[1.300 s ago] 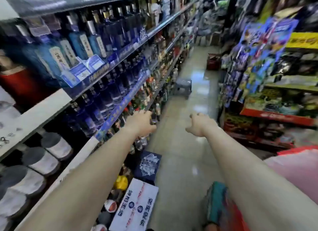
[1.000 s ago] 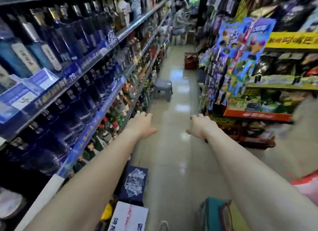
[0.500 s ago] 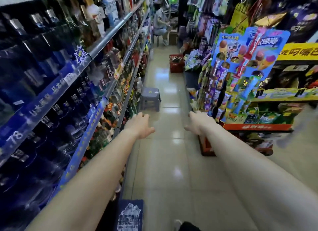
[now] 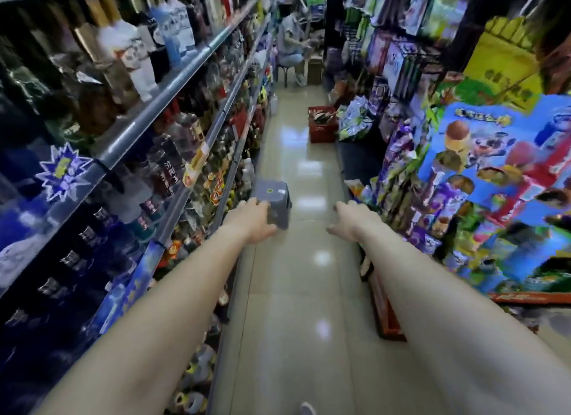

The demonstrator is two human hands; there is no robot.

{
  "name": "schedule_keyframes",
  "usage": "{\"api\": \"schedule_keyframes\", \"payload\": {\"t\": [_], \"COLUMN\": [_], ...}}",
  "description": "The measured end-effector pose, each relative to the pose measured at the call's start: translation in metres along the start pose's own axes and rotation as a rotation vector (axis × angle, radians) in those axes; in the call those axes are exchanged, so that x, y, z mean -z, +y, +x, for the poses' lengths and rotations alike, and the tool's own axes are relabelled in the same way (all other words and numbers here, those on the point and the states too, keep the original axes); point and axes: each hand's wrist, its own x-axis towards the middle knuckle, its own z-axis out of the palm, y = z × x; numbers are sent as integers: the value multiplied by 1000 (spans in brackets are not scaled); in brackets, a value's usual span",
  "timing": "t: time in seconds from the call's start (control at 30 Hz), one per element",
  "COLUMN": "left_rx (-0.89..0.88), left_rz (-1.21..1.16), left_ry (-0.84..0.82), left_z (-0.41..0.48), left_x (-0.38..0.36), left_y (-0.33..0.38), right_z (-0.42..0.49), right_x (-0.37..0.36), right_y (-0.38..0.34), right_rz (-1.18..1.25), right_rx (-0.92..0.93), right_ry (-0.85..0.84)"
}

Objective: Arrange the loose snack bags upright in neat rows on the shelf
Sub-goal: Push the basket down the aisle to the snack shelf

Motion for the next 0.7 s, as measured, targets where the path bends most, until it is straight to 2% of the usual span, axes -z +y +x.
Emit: {"api": "schedule_keyframes", "payload": {"t": [0.43,0.7], "left_rx": [-21,-52], "left_rz": [-33,-31], "left_ry": [-55,-110], "left_z": [285,474], "left_x": [38,97], "left_y": [-59,-99], "right_z": [277,444], "right_x": [58,127], "right_y": [-9,-25], "right_rz": [-6,-4], "right_rx": [-58,-130], "right_ry": [-45,-39]}}
